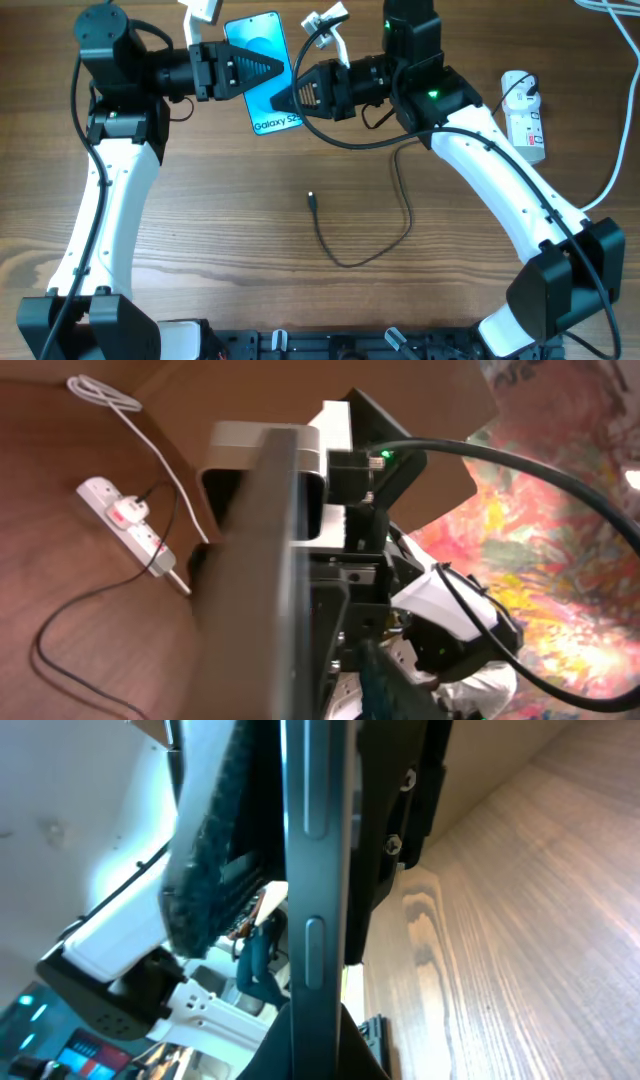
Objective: Plug charger to phone and switch on socket
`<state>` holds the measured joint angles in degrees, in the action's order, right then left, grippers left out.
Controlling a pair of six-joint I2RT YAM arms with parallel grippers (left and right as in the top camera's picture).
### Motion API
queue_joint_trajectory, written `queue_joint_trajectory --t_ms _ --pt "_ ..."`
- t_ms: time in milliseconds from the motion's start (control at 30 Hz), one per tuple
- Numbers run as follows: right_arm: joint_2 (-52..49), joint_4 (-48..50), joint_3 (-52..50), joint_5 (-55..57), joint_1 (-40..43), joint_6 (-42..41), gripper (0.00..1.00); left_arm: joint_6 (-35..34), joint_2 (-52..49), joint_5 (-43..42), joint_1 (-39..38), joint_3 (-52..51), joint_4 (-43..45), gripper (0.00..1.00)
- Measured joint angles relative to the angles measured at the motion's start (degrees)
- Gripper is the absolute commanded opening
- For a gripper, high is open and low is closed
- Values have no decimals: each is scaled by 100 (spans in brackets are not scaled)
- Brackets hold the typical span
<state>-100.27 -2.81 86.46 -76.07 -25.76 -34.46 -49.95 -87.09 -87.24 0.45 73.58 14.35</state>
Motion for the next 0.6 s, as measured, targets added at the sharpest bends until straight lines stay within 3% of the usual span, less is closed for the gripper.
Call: queue_joint_trajectory --t_ms 167,267,333,433,500,600 --pt "2 28 4 -138 11 -46 6 -22 0 15 0 -2 -26 8" --pt "24 17 26 -146 11 -142 31 13 0 63 0 -9 -20 4" --pt "22 -33 26 -122 11 -186 42 28 0 35 -2 -9 17 4" --pt "-2 -92 -4 -52 28 -271 78 26 11 11 -2 -7 44 4" --pt "-20 -118 -33 0 61 -299 90 20 44 -55 -2 -7 70 4" --pt "-44 -120 -70 55 107 -293 100 24 87 -96 0 -4 92 4"
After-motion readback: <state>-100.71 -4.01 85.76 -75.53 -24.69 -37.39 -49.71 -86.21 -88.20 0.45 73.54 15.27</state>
